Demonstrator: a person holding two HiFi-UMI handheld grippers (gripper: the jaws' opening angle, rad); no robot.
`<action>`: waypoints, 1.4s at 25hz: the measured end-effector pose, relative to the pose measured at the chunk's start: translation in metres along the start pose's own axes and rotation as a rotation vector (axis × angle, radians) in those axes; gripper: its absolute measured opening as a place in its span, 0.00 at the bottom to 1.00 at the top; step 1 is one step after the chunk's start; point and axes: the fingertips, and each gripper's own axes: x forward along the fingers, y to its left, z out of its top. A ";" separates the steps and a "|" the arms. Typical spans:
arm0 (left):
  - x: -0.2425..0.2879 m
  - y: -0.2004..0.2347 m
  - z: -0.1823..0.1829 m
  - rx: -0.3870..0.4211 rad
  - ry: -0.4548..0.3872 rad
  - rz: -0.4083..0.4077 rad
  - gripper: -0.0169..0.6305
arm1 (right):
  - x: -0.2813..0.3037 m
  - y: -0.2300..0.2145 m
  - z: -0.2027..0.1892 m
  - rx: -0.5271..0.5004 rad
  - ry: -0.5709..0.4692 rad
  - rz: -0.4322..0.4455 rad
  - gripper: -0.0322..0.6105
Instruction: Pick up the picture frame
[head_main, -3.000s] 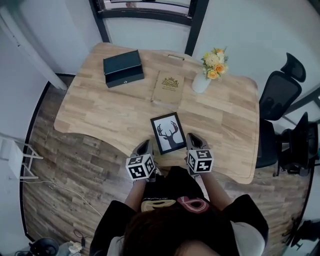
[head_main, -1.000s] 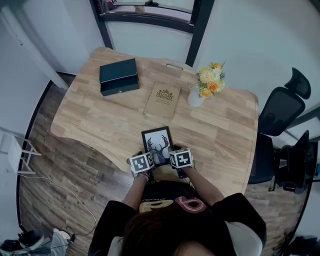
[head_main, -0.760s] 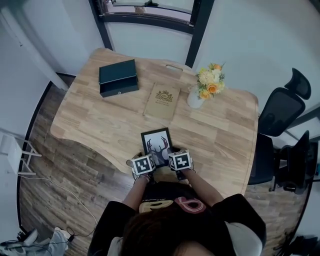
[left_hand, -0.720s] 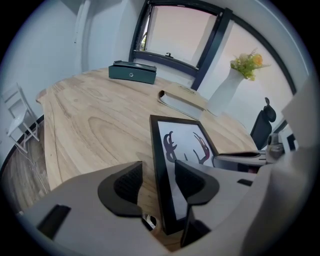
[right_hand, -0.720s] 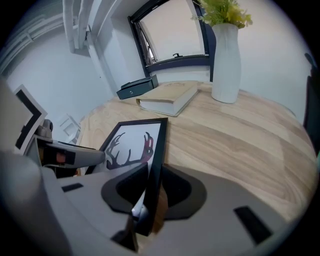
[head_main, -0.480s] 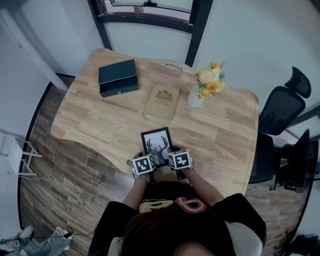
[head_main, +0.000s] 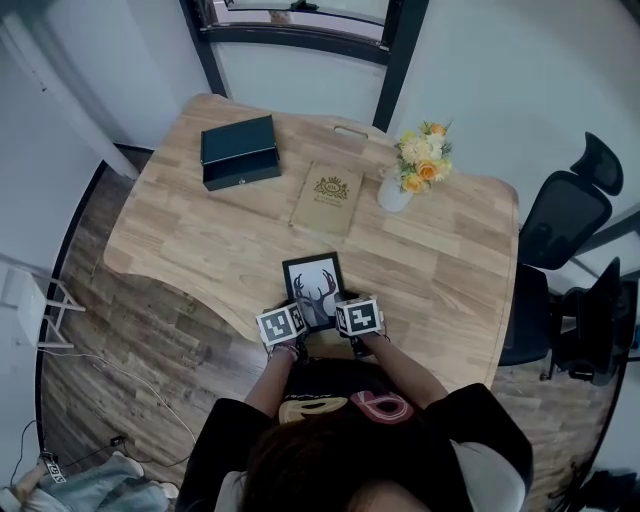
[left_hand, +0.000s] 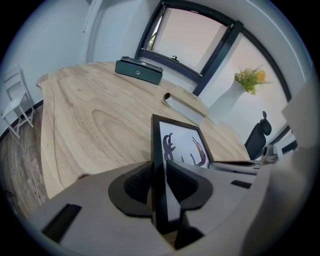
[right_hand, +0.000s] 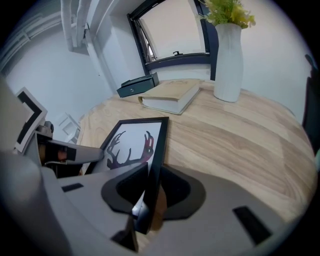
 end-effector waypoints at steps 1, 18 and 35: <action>-0.001 0.000 0.000 -0.001 -0.003 -0.001 0.18 | 0.000 0.000 0.000 0.001 0.003 -0.003 0.19; -0.007 -0.003 -0.005 0.025 0.020 -0.014 0.15 | -0.007 -0.001 -0.007 0.024 0.026 -0.021 0.19; -0.027 -0.012 0.015 0.021 -0.061 -0.036 0.15 | -0.025 0.004 0.018 -0.004 -0.067 -0.012 0.19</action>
